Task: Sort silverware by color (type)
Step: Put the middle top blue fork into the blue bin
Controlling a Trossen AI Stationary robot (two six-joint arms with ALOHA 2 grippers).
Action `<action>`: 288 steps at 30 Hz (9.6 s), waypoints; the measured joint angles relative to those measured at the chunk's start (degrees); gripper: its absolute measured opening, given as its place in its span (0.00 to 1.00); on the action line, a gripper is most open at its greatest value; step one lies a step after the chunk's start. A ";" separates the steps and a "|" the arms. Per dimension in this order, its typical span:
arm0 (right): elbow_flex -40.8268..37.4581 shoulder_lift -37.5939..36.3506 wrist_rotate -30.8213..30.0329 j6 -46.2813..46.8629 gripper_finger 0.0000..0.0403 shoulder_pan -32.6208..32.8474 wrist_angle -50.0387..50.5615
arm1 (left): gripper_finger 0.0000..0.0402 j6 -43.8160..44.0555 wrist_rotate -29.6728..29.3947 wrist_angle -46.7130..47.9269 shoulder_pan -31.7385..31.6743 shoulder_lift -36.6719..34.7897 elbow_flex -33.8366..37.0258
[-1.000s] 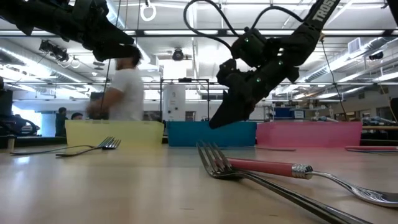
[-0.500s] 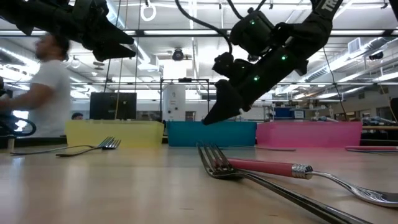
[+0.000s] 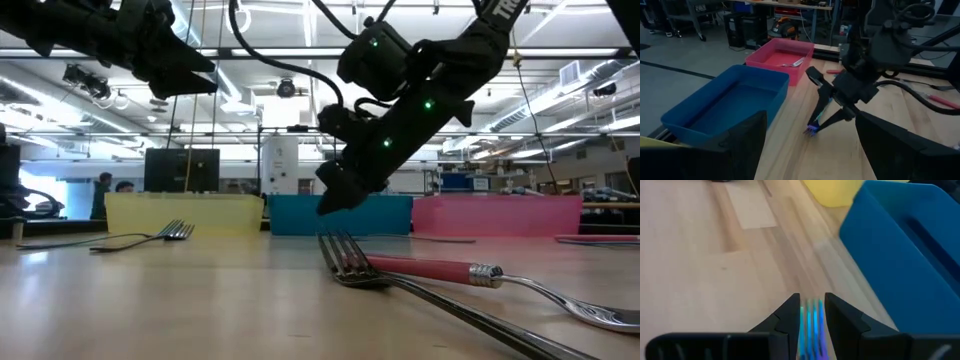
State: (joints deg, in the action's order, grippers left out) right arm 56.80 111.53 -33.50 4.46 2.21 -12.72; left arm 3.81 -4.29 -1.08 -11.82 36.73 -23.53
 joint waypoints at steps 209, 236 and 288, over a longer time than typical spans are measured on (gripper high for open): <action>3.19 -8.11 9.49 -10.74 0.40 -3.49 -5.71 | 0.76 -0.15 -0.01 1.68 0.03 0.00 -0.02; 19.13 16.13 -3.00 -16.24 0.40 -1.43 -10.42 | 0.76 -0.10 -0.22 0.46 -1.56 0.00 0.02; 19.21 15.87 8.14 -9.96 0.40 -8.42 -3.47 | 0.76 -0.66 -0.22 0.50 -1.56 0.02 0.00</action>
State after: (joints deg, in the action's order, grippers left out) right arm 76.01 127.39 -25.36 -5.50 -6.22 -16.19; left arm 3.14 -4.51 -0.58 -13.39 36.75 -23.53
